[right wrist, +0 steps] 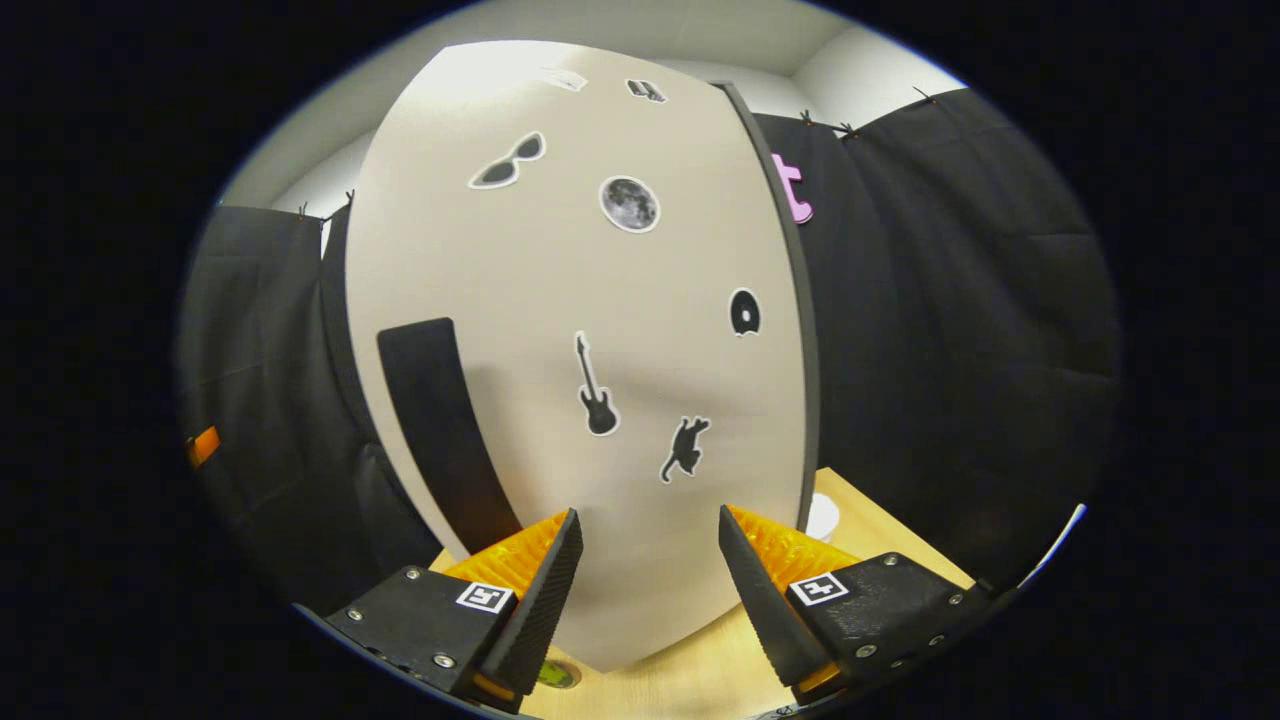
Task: Open the cabinet door with the right hand, grasp the bottle in the cabinet with the left hand and place it on the coaster, then close the cabinet door with the right hand.
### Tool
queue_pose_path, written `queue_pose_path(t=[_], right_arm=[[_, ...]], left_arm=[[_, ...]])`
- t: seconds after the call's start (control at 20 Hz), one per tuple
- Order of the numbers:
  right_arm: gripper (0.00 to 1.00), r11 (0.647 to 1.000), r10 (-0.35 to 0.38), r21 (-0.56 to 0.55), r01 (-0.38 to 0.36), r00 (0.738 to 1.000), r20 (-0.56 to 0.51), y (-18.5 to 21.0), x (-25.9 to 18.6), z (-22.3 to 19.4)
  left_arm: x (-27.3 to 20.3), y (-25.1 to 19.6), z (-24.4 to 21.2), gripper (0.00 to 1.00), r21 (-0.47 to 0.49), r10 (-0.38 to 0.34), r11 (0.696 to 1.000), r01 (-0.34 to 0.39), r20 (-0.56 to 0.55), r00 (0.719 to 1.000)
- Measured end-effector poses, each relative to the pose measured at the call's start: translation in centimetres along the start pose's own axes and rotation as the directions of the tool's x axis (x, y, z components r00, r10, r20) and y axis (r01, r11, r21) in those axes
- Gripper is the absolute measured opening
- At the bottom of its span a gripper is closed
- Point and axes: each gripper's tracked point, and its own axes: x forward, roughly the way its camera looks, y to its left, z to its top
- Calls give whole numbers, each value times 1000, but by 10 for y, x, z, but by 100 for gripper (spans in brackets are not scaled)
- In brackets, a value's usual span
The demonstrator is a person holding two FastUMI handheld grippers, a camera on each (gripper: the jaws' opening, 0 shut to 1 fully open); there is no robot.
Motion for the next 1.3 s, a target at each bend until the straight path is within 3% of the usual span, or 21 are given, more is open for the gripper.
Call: queue_pose_path(t=[0.5,1.3], right_arm=[[85,1000,13,-29,-13,1000,-1,12,3,3],[85,999,36,-27,-37,999,-8,25,19,2]], left_arm=[[-3,36,-11,96,2,77,997,-77,-20,997],[13,47,-18,95,22,133,991,-132,-25,991]])
